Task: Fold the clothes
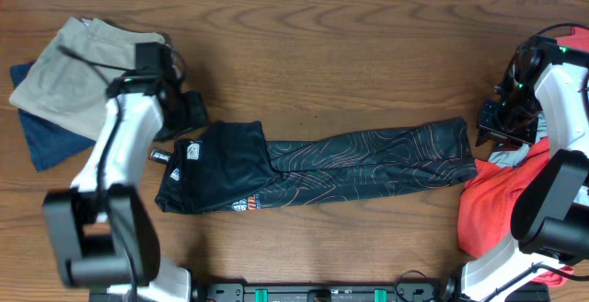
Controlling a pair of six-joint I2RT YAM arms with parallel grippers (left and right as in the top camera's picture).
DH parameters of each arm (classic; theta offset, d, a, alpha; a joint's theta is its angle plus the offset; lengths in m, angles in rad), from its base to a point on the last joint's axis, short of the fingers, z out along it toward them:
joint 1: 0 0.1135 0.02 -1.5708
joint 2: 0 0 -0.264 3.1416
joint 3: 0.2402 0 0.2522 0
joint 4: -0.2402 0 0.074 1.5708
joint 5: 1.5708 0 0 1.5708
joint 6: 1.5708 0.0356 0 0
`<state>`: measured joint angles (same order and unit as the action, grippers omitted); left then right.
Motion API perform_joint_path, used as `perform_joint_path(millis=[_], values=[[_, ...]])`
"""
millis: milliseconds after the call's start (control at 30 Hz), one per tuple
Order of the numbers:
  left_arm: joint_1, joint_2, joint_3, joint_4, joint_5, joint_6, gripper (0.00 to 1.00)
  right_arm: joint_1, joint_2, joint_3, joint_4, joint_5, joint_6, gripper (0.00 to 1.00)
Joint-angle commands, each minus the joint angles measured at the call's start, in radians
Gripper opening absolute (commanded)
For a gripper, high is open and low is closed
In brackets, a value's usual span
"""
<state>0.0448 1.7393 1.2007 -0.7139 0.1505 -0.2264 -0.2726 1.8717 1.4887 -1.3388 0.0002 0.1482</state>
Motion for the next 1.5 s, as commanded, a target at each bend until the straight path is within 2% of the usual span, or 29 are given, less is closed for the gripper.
perform_joint_path(millis=[0, 233, 267, 333, 367, 400, 433, 567, 800, 900, 1000, 1100, 1200, 1333, 1467], values=[[-0.032, 0.077, -0.006, 0.044, 0.021, 0.06, 0.63, 0.004, -0.009, -0.005, 0.001, 0.011, -0.008, 0.31], [-0.051, 0.202, -0.006, 0.083, 0.021, 0.061, 0.62, 0.004, -0.009, -0.005, -0.001, 0.01, -0.008, 0.31], [-0.051, 0.211, -0.006, 0.084, 0.021, 0.061, 0.59, 0.004, -0.009, -0.005, -0.001, 0.01, -0.008, 0.31], [-0.051, 0.218, -0.006, 0.084, 0.021, 0.062, 0.45, 0.004, -0.009, -0.005, 0.0, 0.011, -0.008, 0.31], [-0.051, 0.218, -0.006, 0.085, 0.021, 0.062, 0.3, 0.004, -0.009, -0.005, 0.0, 0.011, -0.008, 0.31], [-0.051, 0.214, -0.006, 0.087, 0.022, 0.062, 0.11, 0.004, -0.009, -0.005, 0.0, 0.011, -0.008, 0.31], [-0.051, 0.211, -0.005, 0.088, 0.022, 0.062, 0.06, 0.005, -0.009, -0.005, 0.001, 0.011, -0.008, 0.31], [-0.051, 0.175, 0.013, 0.069, 0.098, 0.062, 0.06, 0.004, -0.009, -0.005, 0.001, 0.011, -0.008, 0.31], [-0.051, 0.028, 0.018, 0.015, 0.402, 0.062, 0.06, 0.004, -0.009, -0.005, 0.0, 0.01, -0.008, 0.3], [-0.051, -0.028, 0.018, -0.065, 0.423, 0.069, 0.06, 0.004, -0.009, -0.005, 0.0, 0.011, -0.008, 0.3], [-0.051, -0.067, 0.018, -0.17, 0.422, 0.129, 0.06, 0.005, -0.009, -0.005, 0.0, 0.01, -0.008, 0.3], [-0.051, -0.081, 0.018, -0.298, 0.379, 0.167, 0.06, 0.004, -0.009, -0.005, 0.0, 0.01, -0.008, 0.3], [-0.051, -0.08, 0.014, -0.386, 0.246, 0.167, 0.05, 0.004, -0.009, -0.005, 0.0, 0.01, -0.008, 0.3], [-0.051, -0.08, 0.011, -0.431, 0.063, 0.165, 0.06, 0.004, -0.009, -0.005, 0.0, 0.011, -0.008, 0.3], [-0.051, -0.08, 0.007, -0.426, -0.052, 0.141, 0.06, 0.004, -0.009, -0.005, 0.0, 0.011, -0.008, 0.29]])
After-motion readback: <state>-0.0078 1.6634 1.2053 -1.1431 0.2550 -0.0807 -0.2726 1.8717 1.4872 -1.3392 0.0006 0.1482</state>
